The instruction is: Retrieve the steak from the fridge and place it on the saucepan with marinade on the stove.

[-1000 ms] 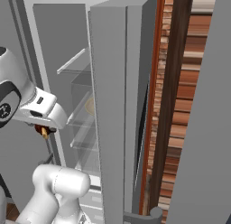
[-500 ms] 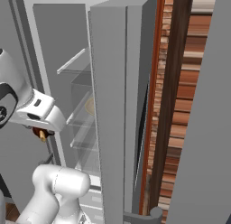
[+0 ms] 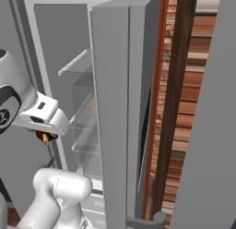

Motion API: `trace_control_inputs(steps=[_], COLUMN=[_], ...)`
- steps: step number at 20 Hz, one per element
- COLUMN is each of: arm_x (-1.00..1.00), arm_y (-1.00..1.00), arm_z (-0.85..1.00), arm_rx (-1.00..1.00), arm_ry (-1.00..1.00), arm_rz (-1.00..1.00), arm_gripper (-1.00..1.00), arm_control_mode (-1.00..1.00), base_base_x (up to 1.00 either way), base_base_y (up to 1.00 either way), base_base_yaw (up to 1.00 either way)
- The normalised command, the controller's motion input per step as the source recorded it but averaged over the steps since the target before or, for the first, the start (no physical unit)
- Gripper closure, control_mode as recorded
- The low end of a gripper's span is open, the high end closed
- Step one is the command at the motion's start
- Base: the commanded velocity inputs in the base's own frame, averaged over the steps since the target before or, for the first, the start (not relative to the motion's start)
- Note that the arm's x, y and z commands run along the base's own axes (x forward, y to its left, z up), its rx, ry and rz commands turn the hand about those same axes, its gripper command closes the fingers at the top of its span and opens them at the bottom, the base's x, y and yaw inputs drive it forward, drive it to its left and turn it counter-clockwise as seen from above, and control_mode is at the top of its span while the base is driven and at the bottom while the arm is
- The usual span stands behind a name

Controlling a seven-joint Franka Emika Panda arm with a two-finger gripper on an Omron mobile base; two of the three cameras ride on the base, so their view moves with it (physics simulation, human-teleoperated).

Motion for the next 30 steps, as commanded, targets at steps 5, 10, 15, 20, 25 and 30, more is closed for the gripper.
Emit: trace_control_inputs(steps=[5, 10, 15, 20, 25, 30], arm_x=[0.0, 0.0, 0.0, 0.0, 0.0, 0.0], arm_y=[0.0, 0.0, 0.0, 0.0, 0.0, 0.0], arm_z=[0.0, 0.0, 0.0, 0.0, 0.0, 0.0], arm_rx=[0.0, 0.0, 0.0, 0.0, 0.0, 0.0], arm_ry=[0.0, 0.0, 0.0, 0.0, 0.0, 0.0], arm_rz=[0.0, 0.0, 0.0, 0.0, 0.0, 0.0], arm_gripper=[1.0, 1.0, 1.0, 1.0, 1.0, 1.0], arm_control_mode=[-1.0, -1.0, -1.0, -1.0, 1.0, 1.0], base_base_x=[0.0, 0.0, 0.0, 0.0, -0.19, -0.62], base_base_y=[0.0, 0.0, 0.0, 0.0, 0.07, 0.35], base_base_yaw=[0.0, 0.0, 0.0, 0.0, 0.02, 0.09])
